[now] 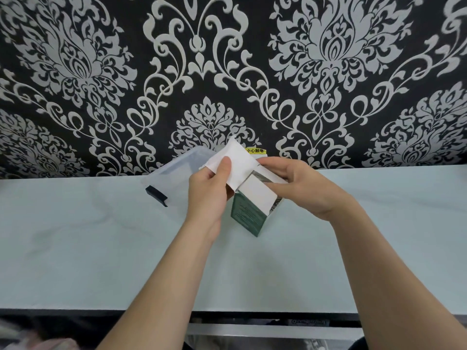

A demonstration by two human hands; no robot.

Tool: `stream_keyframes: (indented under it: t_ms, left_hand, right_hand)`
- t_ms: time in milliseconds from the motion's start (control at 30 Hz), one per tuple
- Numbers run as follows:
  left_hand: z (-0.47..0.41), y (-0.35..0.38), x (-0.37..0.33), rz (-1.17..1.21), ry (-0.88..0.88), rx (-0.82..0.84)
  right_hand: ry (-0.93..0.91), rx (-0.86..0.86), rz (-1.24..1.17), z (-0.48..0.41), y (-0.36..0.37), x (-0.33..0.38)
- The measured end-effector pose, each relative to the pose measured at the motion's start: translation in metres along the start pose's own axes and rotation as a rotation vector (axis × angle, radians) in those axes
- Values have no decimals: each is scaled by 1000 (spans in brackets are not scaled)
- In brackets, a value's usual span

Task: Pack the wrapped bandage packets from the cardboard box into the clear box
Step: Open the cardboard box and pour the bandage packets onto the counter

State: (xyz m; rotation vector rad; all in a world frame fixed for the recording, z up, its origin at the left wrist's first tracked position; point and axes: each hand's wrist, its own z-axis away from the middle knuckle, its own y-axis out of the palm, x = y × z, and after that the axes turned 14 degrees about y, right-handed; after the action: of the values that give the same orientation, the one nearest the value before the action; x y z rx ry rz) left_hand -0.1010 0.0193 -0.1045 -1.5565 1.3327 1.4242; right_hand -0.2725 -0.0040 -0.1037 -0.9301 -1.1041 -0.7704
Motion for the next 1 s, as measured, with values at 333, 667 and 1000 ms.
stream_keyframes:
  t_ms: [333, 667, 1000]
  left_hand:
    - [-1, 16, 11, -144, 109, 60]
    - [-1, 22, 16, -213, 226, -118]
    - [16, 16, -13, -854, 85, 468]
  right_hand:
    - [99, -602, -137, 4, -13, -8]
    - [107, -627, 327, 8, -5, -7]
    - [82, -571, 343, 6, -9, -9]
